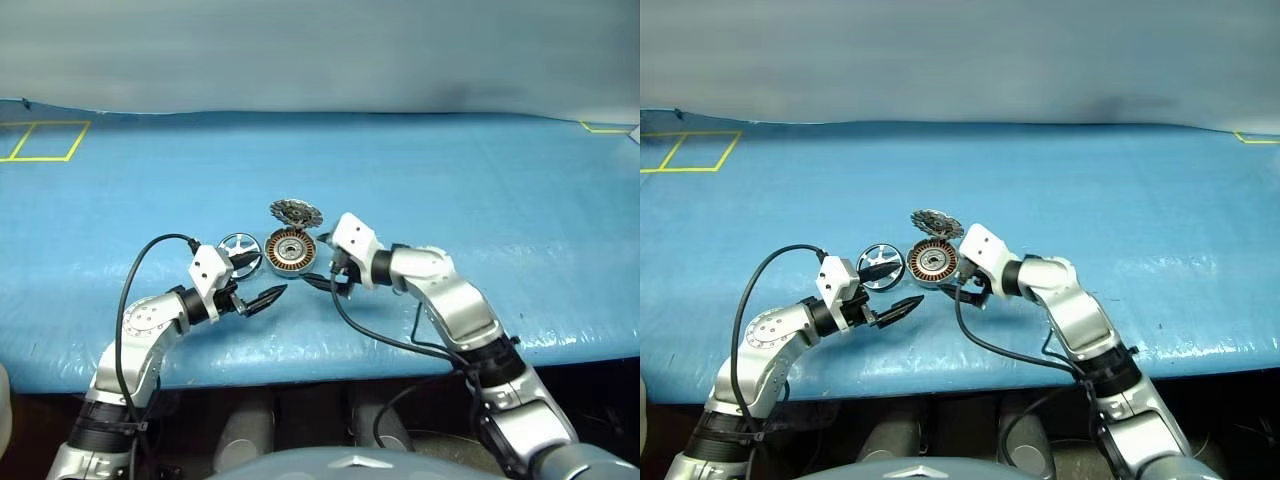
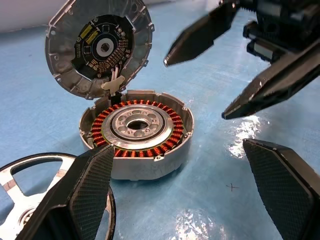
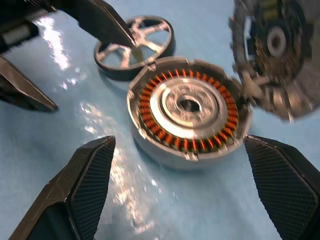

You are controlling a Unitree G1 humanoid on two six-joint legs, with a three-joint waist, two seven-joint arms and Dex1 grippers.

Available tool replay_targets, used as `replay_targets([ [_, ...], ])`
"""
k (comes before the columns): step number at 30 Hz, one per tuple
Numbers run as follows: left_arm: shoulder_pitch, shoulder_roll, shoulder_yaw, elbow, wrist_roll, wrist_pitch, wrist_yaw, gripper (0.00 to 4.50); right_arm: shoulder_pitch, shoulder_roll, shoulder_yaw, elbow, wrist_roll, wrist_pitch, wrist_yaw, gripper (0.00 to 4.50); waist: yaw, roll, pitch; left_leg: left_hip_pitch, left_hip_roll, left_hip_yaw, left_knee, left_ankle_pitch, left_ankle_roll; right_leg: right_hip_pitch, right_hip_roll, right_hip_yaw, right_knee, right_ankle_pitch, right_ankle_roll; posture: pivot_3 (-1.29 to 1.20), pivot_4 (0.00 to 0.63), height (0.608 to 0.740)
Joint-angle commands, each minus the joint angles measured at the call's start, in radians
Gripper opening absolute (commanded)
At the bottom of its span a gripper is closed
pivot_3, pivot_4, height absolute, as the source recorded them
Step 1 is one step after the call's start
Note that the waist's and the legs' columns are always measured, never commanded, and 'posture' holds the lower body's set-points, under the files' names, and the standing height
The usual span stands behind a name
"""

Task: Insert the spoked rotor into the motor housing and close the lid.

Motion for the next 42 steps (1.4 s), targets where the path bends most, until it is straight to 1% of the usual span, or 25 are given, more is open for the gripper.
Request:
replay_targets([
  [1, -0.014, 0.024, 0.003, -0.034, -0.029, 0.007, -0.048, 4.5, 0.112, -0.001, -0.13, -0.135, 0.04, -0.007, -0.082, 4.33, 0.001, 0.0, 0.0, 0.0, 0.0, 0.0, 0.0, 0.0, 0.0, 0.0, 0.0, 0.0, 0.0, 0.0, 0.0, 0.0, 0.15, 0.74],
  [6, -0.045, 0.03, -0.001, -0.013, -0.034, 0.009, -0.073, 4.5, 0.241, 0.026, -0.265, -0.189, 0.12, -0.021, -0.144, 4.33, -0.001, 0.0, 0.0, 0.0, 0.001, 0.001, 0.001, 0.0, 0.0, 0.001, 0.001, 0.0, 0.0, 0.0, 0.0, 0.0, 0.15, 0.74],
  [12, -0.077, 0.014, -0.022, 0.009, -0.033, 0.013, -0.1, 4.5, 0.314, 0.006, -0.299, -0.179, 0.128, -0.025, -0.177, 4.33, 0.001, 0.0, 0.0, 0.001, 0.003, 0.002, 0.001, 0.0, 0.0, 0.0, 0.001, -0.001, 0.0, 0.0, 0.0, 0.0, 0.15, 0.74],
  [20, -0.082, 0.017, -0.016, 0.07, -0.019, -0.005, -0.115, 4.5, 0.368, -0.004, -0.299, -0.171, 0.12, -0.027, -0.227, 4.33, 0.001, 0.0, 0.0, 0.001, 0.002, 0.003, 0.001, 0.0, 0.0, 0.0, 0.0, 0.0, 0.0, 0.0, 0.0, 0.0, 0.15, 0.74],
  [26, -0.079, 0.027, -0.001, 0.096, -0.006, -0.016, -0.108, 4.5, 0.379, -0.005, -0.297, -0.164, 0.127, -0.035, -0.244, 4.33, 0.001, -0.001, 0.0, 0.001, 0.003, 0.003, 0.001, 0.0, 0.0, 0.0, 0.0, 0.0, 0.0, 0.0, 0.0, 0.0, 0.15, 0.74],
  [33, -0.078, 0.014, -0.007, 0.094, -0.006, -0.018, -0.107, 4.5, 0.392, -0.021, -0.287, -0.142, 0.113, -0.008, -0.263, 4.33, 0.001, -0.001, 0.0, 0.001, 0.003, 0.003, 0.001, 0.0, 0.0, 0.0, 0.0, 0.0, 0.0, 0.0, 0.0, 0.0, 0.15, 0.74],
  [42, -0.072, 0.002, -0.016, 0.084, -0.005, -0.021, -0.108, 4.5, 0.411, -0.029, -0.297, -0.13, 0.134, 0.051, -0.276, 4.33, 0.002, -0.001, 0.0, 0.001, 0.003, 0.002, 0.001, 0.0, 0.0, 0.001, 0.0, -0.001, 0.0, 0.0, 0.0, 0.0, 0.15, 0.74],
])
